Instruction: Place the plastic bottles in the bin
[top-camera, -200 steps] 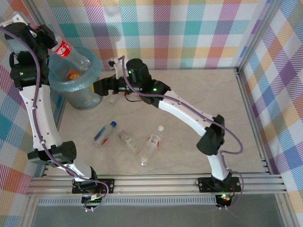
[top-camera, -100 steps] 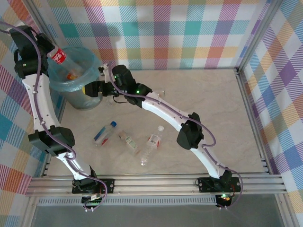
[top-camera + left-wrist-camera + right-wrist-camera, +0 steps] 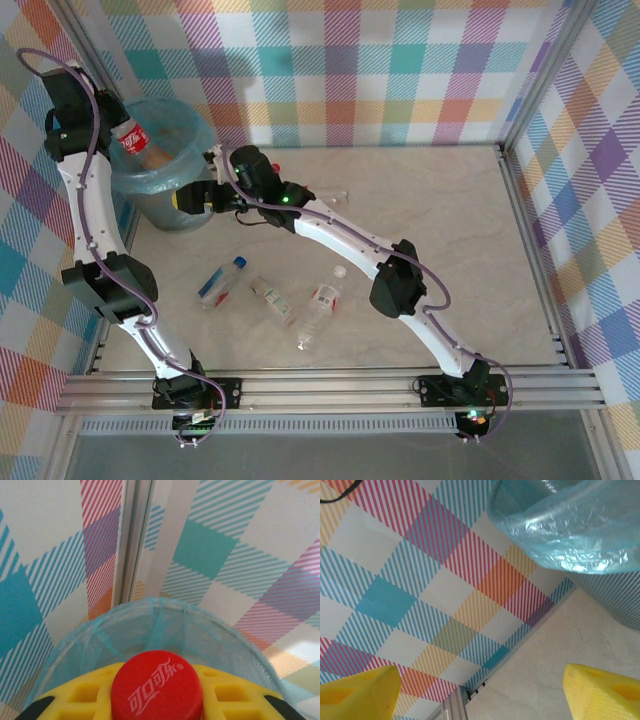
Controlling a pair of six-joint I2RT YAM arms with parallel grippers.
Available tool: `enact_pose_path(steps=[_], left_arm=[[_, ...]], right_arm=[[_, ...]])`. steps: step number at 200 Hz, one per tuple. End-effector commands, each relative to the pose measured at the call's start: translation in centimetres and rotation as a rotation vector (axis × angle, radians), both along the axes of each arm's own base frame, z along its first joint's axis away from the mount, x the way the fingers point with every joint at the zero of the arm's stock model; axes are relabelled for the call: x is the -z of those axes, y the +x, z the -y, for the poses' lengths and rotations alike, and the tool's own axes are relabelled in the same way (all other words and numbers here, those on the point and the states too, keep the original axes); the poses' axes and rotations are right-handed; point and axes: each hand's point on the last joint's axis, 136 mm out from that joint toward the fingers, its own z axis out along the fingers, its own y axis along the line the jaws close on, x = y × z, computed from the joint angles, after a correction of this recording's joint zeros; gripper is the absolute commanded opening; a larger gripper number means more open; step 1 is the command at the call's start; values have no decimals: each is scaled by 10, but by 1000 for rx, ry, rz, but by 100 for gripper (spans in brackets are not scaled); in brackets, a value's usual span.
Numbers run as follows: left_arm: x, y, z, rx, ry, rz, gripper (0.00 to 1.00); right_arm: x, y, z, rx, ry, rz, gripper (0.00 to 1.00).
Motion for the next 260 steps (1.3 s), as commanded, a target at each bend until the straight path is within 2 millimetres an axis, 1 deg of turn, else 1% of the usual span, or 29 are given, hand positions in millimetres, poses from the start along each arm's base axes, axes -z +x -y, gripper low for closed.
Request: enact_pose_path(steps=[1,26,43,59,72,90,108,119,130,143,157,181,199,207,227,235,237,238,240,241,245,246,256,260], left_arm=[[38,0,-3,29,28,-133,0],[68,2,1,60,0,-186,0],[94,5,4,79,-29,-231,0],[114,8,7,99,-56,-265,0],[128,11,10,117,-75,-286,1],[141,14,15,140,-94,-307,4],[149,15,18,152,-100,-316,13],[151,15,19,159,-104,-322,24],[149,14,19,161,-103,-322,39],[139,14,20,161,-101,-306,53],[121,12,21,157,-98,-266,65],[75,5,24,149,-82,-187,77],[38,-7,27,138,-66,-125,81],[21,-14,29,131,-59,-96,84],[-19,-38,36,122,-38,-22,85],[-32,-49,40,121,-31,2,86],[-35,-52,40,120,-29,8,86],[-37,-53,41,120,-28,12,86],[-39,-56,42,120,-28,16,86],[-41,-58,43,121,-28,20,86],[-46,-64,46,122,-27,30,86],[-47,-65,46,122,-27,31,86],[-56,-79,54,127,-27,55,86],[-60,-85,58,133,-26,64,86]], right_arm=[[-12,-12,0,-24,1,28,84],[-9,-15,-1,-30,-6,32,84],[-7,-16,-1,-33,-10,27,84],[-4,-17,0,-37,-20,21,84],[-4,-17,1,-36,-24,19,84],[-3,-17,2,-37,-26,22,85],[-3,-19,3,-38,-30,24,85],[-3,-19,4,-38,-32,24,85],[-4,-20,4,-40,-31,25,85],[-9,-21,6,-43,-26,24,85],[-14,-23,8,-46,-24,26,85],[-31,-29,18,-43,-32,43,85],[-42,-38,32,-48,-58,65,85],[-47,-42,41,-48,-75,77,86],[-57,-53,67,-39,-119,115,88],[-57,-58,78,-33,-138,134,89],[-63,-60,82,-31,-134,148,89],[-60,-61,83,-31,-143,146,89],[-60,-62,87,-28,-147,154,89],[-64,-62,88,-24,-142,162,89],[-61,-63,94,-18,-155,173,90],[-66,-64,96,-15,-150,182,90],[-59,-68,111,0,-185,214,91],[-61,-70,118,6,-192,235,92]])
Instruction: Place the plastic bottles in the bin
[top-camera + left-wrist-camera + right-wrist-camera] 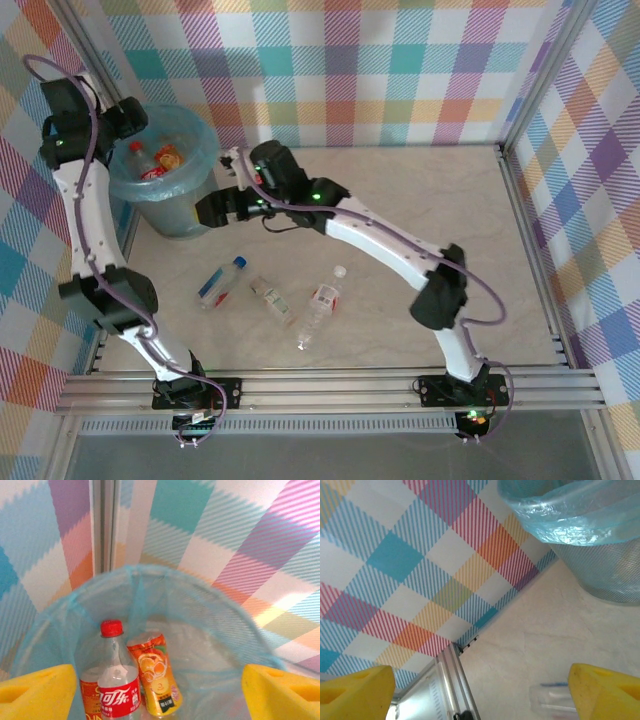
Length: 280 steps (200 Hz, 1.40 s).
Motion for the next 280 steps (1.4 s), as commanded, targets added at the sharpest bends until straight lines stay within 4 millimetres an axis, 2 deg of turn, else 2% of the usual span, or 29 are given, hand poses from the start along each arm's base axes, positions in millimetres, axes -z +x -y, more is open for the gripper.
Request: enact_pose_path(steps=[1,20,23,41,67,90,115,145,170,192,209,220,232,257,280], left_arm=[[-51,-45,24,16,5,109,86],[-60,-71,44,43,14,137,86],[-60,-72,57,75,14,137,85],[-58,-92,93,153,26,145,85],[-44,-121,144,273,40,154,85],[-23,-142,194,434,32,144,85],[14,-164,244,636,-10,81,85],[61,-189,281,782,-28,-32,84],[93,-205,299,838,-9,-115,84],[116,-210,305,838,16,-186,84],[130,-208,298,773,34,-227,84],[134,-205,290,726,39,-236,84],[137,-206,285,696,42,-237,84],[134,-209,277,662,36,-209,84],[132,-212,271,641,44,-179,84]], right_arm=[[-17,-14,39,16,-42,146,92],[-4,-21,67,25,-120,235,95],[1,-23,72,23,-138,249,95],[22,-31,100,3,-238,338,98],[61,-46,138,-36,-366,423,100],[97,-64,166,-110,-451,453,100],[134,-88,185,-225,-510,434,99],[171,-109,199,-314,-532,401,100],[190,-99,204,-188,-571,301,99],[209,-83,211,59,-638,45,95],[225,-85,219,227,-710,-209,94],[238,-90,225,325,-765,-365,95],[249,-98,223,365,-784,-472,96],[265,-101,217,451,-769,-560,97],[269,-94,207,485,-749,-584,100]])
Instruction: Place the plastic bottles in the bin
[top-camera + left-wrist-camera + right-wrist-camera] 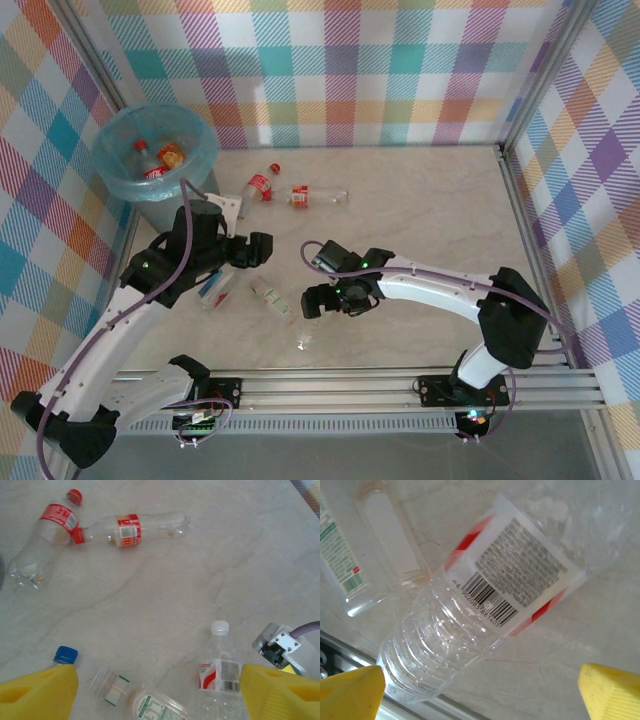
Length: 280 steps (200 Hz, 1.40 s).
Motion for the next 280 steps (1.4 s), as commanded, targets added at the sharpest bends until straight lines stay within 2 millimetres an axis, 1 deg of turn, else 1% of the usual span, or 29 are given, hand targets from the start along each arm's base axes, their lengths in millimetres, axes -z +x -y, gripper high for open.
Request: enact_pose_path(steps=[1,19,37,62,75,96,120,130,149,186,210,237,260,280], left_arm=[[-6,-4,-11,-50,-3,43,84],[-6,-6,-15,-61,9,54,84],[-7,-7,-19,-69,20,57,84],[-10,-9,-20,-69,12,70,84],[-11,-9,-20,-71,12,74,84],[-10,-9,-20,-73,12,72,84],[-10,-9,-20,-73,6,73,84],[-11,-9,-20,-72,6,74,84],[-12,-8,-19,-69,10,78,84],[-5,-3,-17,-70,22,53,84],[-3,-1,-14,-75,11,32,84],[-9,3,-10,-79,-6,20,84],[-18,9,-4,-88,-35,11,85],[-28,15,9,-63,-76,-12,85]], right_arm=[[4,3,-5,155,2,-55,100],[8,8,-12,169,3,-53,99],[17,9,-15,184,-9,-72,100],[33,6,-15,186,-39,-108,100],[38,4,-15,183,-45,-120,100],[44,3,-12,188,-59,-141,100],[44,5,-2,201,-74,-130,100],[43,6,3,208,-78,-123,98],[46,4,10,211,-85,-120,93],[52,1,13,196,-101,-137,82],[49,1,16,184,-109,-122,72],[39,3,21,158,-105,-79,63],[20,7,19,88,-61,-10,61],[-5,13,14,1,-1,91,61]])
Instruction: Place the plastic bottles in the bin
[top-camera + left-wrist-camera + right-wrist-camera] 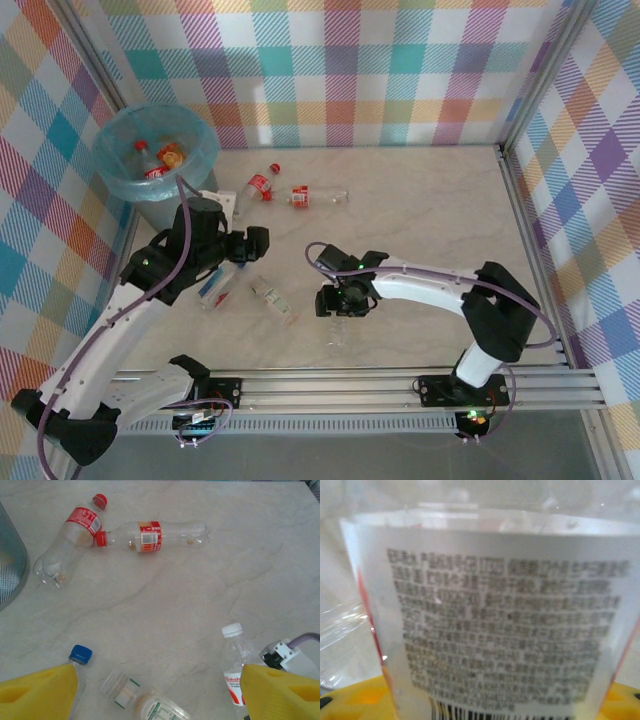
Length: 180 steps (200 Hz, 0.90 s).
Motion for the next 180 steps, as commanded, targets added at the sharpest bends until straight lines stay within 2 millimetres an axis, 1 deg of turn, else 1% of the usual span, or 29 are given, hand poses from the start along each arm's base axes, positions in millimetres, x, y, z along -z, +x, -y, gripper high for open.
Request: enact_pose_path(steps=[1,15,30,37,48,67,81,102,114,126,143,165,180], left_arm=[[-23,4,16,25,-80,0,85],[-33,7,34,80,-139,-20,85],[-45,10,58,160,-218,-42,85],[-50,10,68,206,-249,-50,85],[-57,12,83,263,-285,-65,85],[-64,16,96,310,-321,-87,84],[-68,17,104,333,-347,-105,83],[-67,19,112,351,-374,-133,78],[-64,20,113,349,-379,-146,72],[-64,19,113,343,-387,-154,64],[-64,18,113,333,-405,-157,49],[-66,16,111,318,-427,-151,32],[-66,17,108,302,-422,-145,24]], right_arm=[[-32,6,0,-118,50,128,61],[-56,11,-9,-195,120,218,61],[-89,14,-22,-288,216,322,62],[-105,16,-27,-325,260,372,65],[-128,18,-33,-363,314,446,66],[-163,17,-45,-430,405,534,64],[-180,15,-51,-468,453,568,63],[-195,12,-57,-496,502,597,63],[-200,11,-59,-507,526,610,63],[-201,11,-60,-510,529,613,63],[-202,11,-60,-513,531,614,63],[-203,10,-61,-516,537,615,63],[-205,9,-61,-518,546,619,64]])
